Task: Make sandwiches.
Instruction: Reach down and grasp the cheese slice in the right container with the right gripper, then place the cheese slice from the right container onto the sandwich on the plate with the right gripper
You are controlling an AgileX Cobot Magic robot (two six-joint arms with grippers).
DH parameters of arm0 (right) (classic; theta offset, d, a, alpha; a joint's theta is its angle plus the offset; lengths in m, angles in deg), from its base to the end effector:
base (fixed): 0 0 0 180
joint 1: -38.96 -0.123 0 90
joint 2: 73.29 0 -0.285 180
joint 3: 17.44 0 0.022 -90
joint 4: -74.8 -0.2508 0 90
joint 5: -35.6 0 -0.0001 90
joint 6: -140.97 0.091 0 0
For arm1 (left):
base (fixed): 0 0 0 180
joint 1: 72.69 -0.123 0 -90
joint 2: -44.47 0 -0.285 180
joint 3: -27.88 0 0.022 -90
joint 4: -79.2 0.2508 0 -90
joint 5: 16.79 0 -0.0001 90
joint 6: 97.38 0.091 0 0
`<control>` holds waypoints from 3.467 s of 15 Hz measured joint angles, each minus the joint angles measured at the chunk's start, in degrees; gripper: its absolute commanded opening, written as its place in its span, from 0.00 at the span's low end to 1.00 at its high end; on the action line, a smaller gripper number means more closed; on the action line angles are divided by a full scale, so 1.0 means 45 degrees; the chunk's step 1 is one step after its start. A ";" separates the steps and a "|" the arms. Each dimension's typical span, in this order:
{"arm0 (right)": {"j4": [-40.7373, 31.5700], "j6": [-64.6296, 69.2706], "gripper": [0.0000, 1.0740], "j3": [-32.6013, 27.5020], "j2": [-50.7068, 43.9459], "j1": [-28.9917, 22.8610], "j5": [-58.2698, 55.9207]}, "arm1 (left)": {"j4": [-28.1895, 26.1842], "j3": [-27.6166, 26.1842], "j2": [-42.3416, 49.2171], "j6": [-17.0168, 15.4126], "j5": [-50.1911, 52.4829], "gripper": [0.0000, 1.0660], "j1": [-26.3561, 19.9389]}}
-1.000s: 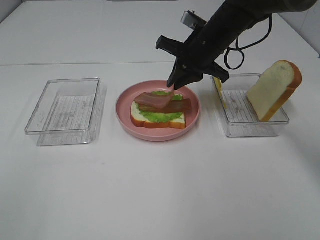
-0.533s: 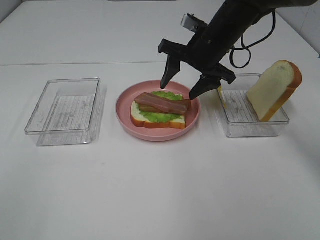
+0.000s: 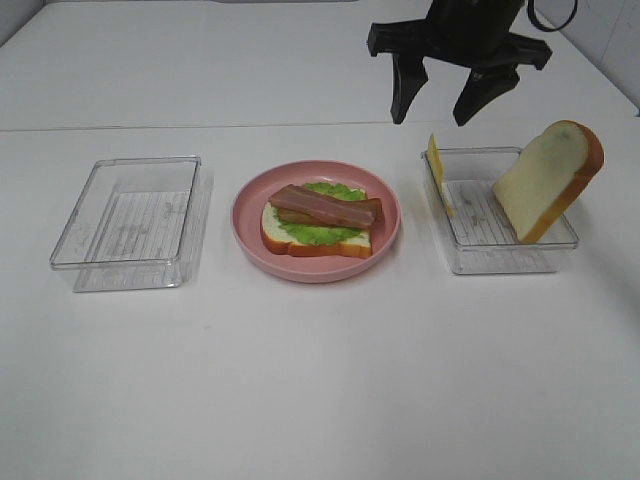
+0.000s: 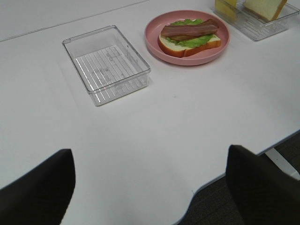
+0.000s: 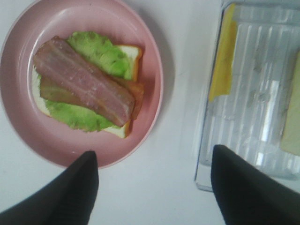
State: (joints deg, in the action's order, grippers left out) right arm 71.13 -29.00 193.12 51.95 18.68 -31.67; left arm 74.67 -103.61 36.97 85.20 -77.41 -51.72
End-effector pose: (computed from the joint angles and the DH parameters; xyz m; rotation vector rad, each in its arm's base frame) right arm 0.4149 0.1590 0.2709 -0.2325 2.8373 0.2048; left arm -0.0076 -0.0038 0.2780 0.4212 2.0020 -0.2956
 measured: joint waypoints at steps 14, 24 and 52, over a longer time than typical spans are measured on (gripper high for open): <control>0.0166 -0.0153 0.29 0.3056 0.4240 0.1197 -0.0267 | 0.0000 0.0000 0.0000 0.0000 0.0000 0.78 0.0000; 0.0344 -0.0153 0.00 0.3807 0.3947 0.1197 -0.0522 | 0.0000 0.0000 0.0000 0.0000 0.0000 0.78 0.0000; -0.3731 -0.1108 0.00 0.3896 0.4558 -0.1350 -0.0560 | 0.0000 0.0000 0.0000 0.0000 0.0013 0.78 0.0000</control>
State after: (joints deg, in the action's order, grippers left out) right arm 54.34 -33.98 210.65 72.46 12.61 -34.19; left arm 74.67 -103.61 36.97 85.20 -77.35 -51.72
